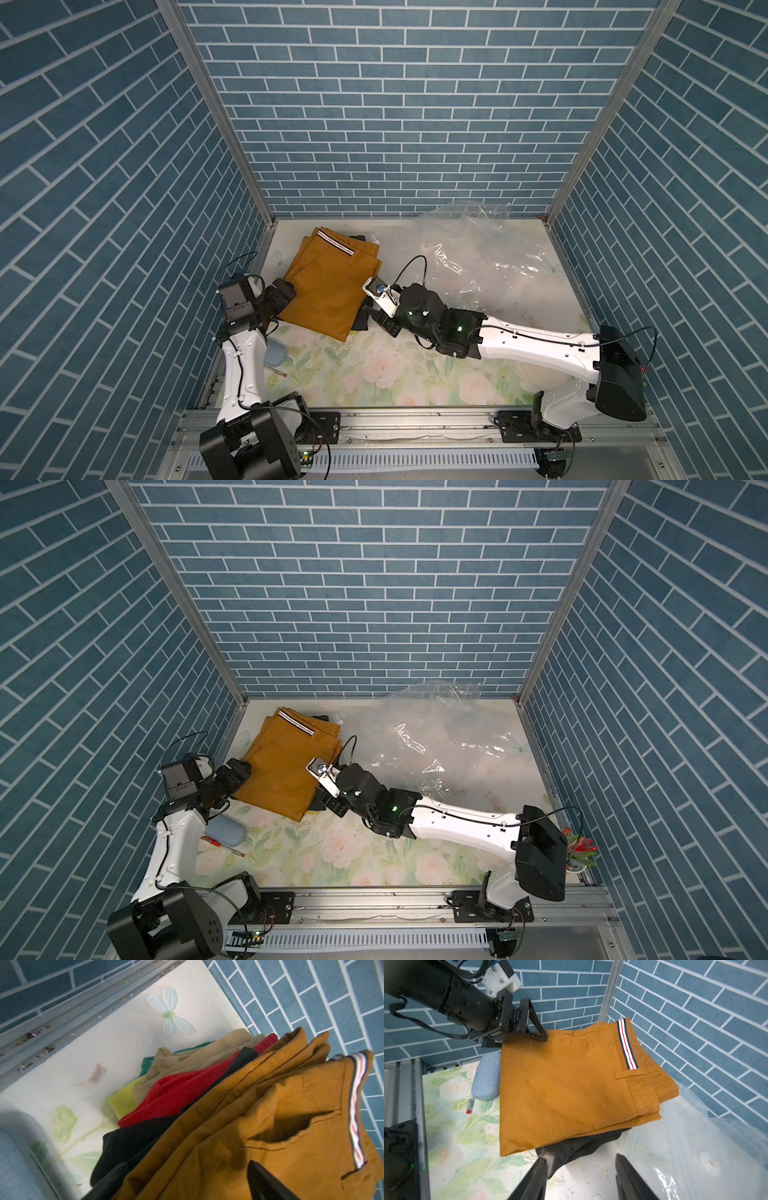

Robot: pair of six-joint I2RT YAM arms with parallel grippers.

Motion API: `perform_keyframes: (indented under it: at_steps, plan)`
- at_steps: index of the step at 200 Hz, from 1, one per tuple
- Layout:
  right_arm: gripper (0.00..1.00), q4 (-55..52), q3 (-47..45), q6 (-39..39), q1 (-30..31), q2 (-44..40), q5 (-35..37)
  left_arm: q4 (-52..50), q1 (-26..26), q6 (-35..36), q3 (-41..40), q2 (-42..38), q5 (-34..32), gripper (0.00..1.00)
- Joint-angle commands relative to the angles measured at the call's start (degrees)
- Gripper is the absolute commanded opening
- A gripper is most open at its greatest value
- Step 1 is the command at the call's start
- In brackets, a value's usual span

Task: Take the trousers out of the vacuum bag
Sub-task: Place the trousers at the center of the board.

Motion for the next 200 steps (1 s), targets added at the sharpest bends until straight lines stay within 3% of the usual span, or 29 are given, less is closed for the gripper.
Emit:
perform_keyframes:
  at_steps: [1, 38, 87, 106, 163, 200]
  plan:
    - [0.55, 2.88, -2.39, 8.42, -2.27, -4.21, -3.18, -1.11, 0.33, 1.31, 4.13, -2.48, 1.65, 1.0]
    - [0.54, 3.96, -4.7, 18.34, -7.0, -7.31, -8.19, -3.93, 0.21, 5.91, 8.57, -7.79, 0.39, 0.99]
    - [0.51, 7.92, -5.03, 27.53, -10.42, -5.73, -13.79, 2.61, -0.16, 3.75, 8.42, -12.09, 14.61, 0.95]
    - [0.51, 8.24, -3.04, 29.46, -10.98, -2.43, -15.02, 6.48, -2.43, 1.26, 6.97, -12.33, 16.95, 0.94]
    - [0.51, 10.14, 3.35, 36.51, -14.59, 9.02, -16.67, 9.05, -16.02, 1.36, 4.38, -11.33, 11.31, 0.95]
    - [0.51, 12.89, 6.27, 40.67, -17.97, 15.48, -22.05, 7.29, -18.7, 3.09, 3.46, -11.37, 10.88, 0.97]
